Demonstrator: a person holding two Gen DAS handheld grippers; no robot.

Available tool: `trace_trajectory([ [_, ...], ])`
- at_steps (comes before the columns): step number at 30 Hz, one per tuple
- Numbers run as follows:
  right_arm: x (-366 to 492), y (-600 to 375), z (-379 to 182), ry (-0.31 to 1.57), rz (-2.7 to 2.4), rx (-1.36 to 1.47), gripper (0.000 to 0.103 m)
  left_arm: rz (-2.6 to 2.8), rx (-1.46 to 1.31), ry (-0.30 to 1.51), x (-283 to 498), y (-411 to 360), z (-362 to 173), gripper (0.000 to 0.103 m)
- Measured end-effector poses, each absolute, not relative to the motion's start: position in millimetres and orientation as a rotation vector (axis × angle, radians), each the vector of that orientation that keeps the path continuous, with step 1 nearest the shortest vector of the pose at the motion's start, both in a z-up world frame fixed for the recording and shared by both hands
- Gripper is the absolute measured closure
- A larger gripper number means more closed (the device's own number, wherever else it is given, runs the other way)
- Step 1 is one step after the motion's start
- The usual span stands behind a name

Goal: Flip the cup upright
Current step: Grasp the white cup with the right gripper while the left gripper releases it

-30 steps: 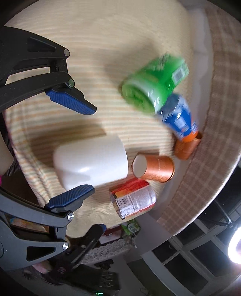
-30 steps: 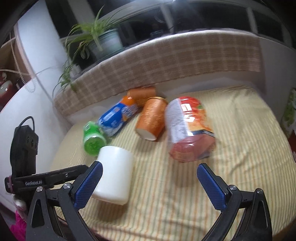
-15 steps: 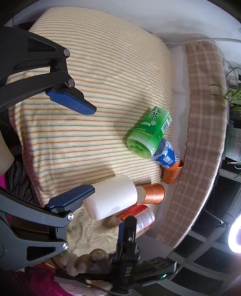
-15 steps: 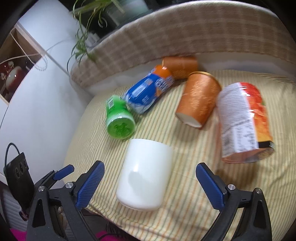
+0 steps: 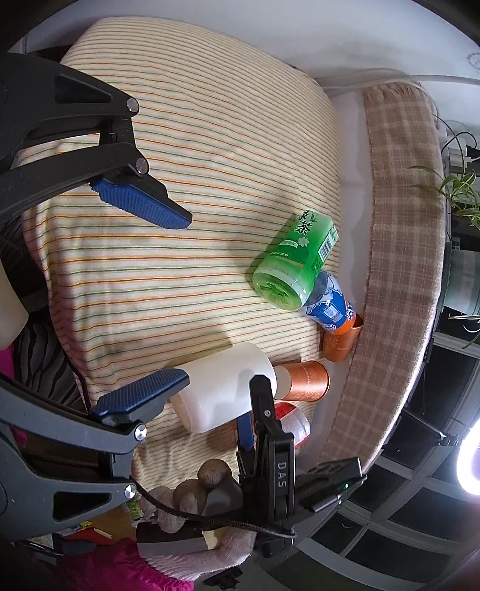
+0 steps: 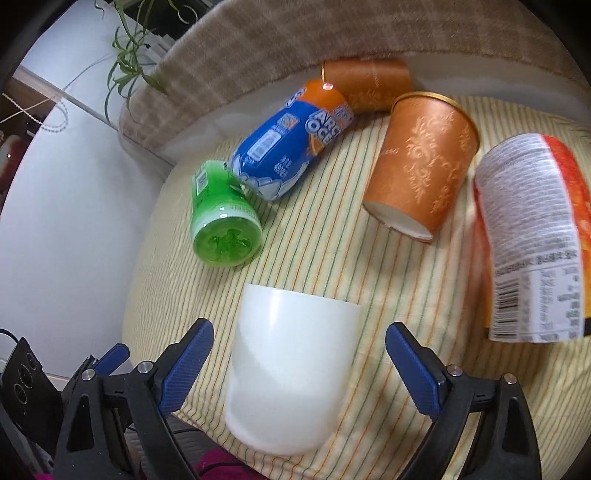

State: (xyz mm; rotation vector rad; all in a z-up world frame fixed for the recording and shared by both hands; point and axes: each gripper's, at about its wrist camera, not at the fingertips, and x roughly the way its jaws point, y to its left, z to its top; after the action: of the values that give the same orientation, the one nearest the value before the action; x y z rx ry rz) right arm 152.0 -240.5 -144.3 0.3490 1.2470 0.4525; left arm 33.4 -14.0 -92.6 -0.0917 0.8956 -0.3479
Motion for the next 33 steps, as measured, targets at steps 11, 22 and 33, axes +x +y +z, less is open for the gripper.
trace_trajectory([
  [11, 161, -233, -158, 1.301, 0.462, 0.344, 0.017, -0.350, -0.095, 0.901, 36, -14, -95, 0.023],
  [22, 152, -223, -152, 1.263, 0.471, 0.291, 0.024, -0.344, -0.110, 0.897, 39, -12, -96, 0.023],
  [33, 133, -221, -125, 1.044, 0.404, 0.150, 0.024, -0.349, -0.120, 0.894, 38, -13, -94, 0.023],
])
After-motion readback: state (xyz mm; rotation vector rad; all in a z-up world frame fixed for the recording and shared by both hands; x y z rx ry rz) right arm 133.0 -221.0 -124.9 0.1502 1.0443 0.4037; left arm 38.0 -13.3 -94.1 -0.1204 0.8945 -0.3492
